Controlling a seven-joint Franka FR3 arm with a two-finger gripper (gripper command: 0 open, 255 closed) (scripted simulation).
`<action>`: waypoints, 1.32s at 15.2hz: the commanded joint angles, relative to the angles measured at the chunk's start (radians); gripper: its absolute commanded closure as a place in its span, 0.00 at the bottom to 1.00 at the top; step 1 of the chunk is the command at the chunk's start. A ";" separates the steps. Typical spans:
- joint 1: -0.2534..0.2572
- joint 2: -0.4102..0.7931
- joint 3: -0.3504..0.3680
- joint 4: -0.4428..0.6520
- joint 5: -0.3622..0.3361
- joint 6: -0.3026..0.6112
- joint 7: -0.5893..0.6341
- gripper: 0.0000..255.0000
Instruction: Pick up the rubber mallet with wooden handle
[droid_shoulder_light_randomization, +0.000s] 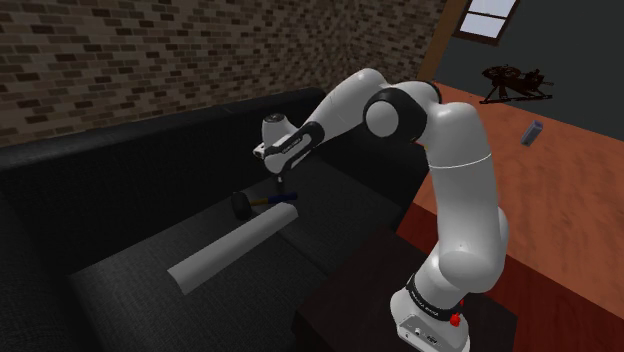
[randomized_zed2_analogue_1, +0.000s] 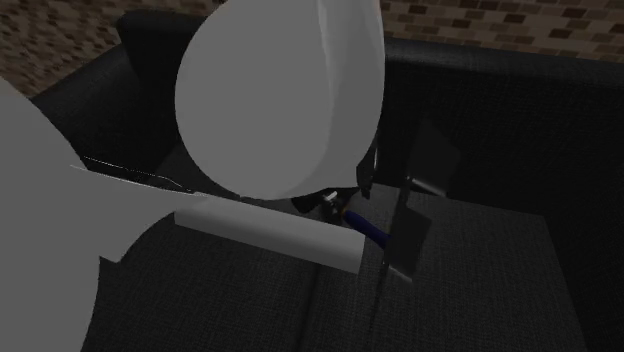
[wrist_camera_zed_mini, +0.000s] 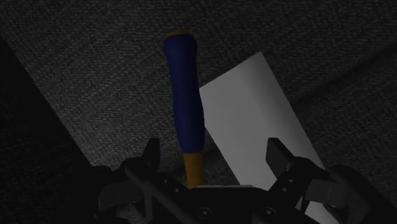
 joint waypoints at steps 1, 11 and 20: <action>0.008 0.082 0.005 0.079 -0.012 0.003 -0.016 0.00; 0.014 0.280 0.008 0.248 -0.032 0.034 -0.045 0.00; 0.014 0.299 0.007 0.259 -0.033 0.042 -0.043 1.00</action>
